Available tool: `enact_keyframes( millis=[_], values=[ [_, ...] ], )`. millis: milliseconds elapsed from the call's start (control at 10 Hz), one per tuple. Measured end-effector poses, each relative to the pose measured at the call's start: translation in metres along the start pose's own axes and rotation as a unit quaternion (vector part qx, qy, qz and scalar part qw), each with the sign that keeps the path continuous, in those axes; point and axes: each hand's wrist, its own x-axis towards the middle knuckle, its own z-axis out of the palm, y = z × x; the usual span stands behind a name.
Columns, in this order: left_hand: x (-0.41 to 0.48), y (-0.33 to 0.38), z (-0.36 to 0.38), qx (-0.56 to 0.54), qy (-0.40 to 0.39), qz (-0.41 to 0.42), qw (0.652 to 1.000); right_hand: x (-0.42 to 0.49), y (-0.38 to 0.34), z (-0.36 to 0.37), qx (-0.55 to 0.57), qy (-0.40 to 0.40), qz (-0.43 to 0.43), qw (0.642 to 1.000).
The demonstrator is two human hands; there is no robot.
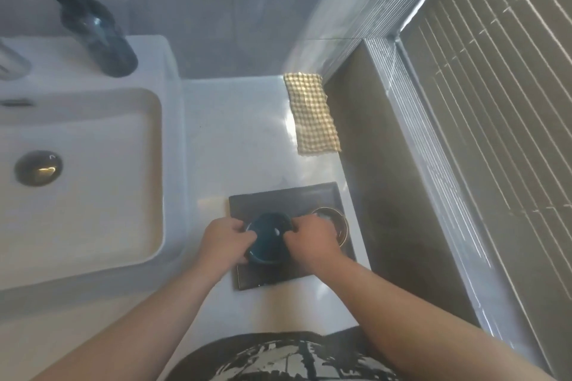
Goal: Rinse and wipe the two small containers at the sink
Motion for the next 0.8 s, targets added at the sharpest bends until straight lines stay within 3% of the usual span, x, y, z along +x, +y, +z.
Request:
enact_keyframes(
  millis=[400, 700, 800],
  values=[
    [0.017, -0.003, 0.009, 0.087, 0.035, -0.005, 0.996, 0.018, -0.006, -0.002, -0.034, -0.034, 0.006, 0.999],
    [0.004, 0.002, -0.003, 0.194, 0.035, 0.062, 0.978, 0.01, -0.006, -0.004, -0.007, -0.015, -0.004, 1.0],
    [-0.008, 0.011, -0.016, 0.175, 0.03, 0.107, 0.978, 0.002, 0.001, -0.015, -0.002, 0.015, -0.061, 0.998]
  ],
)
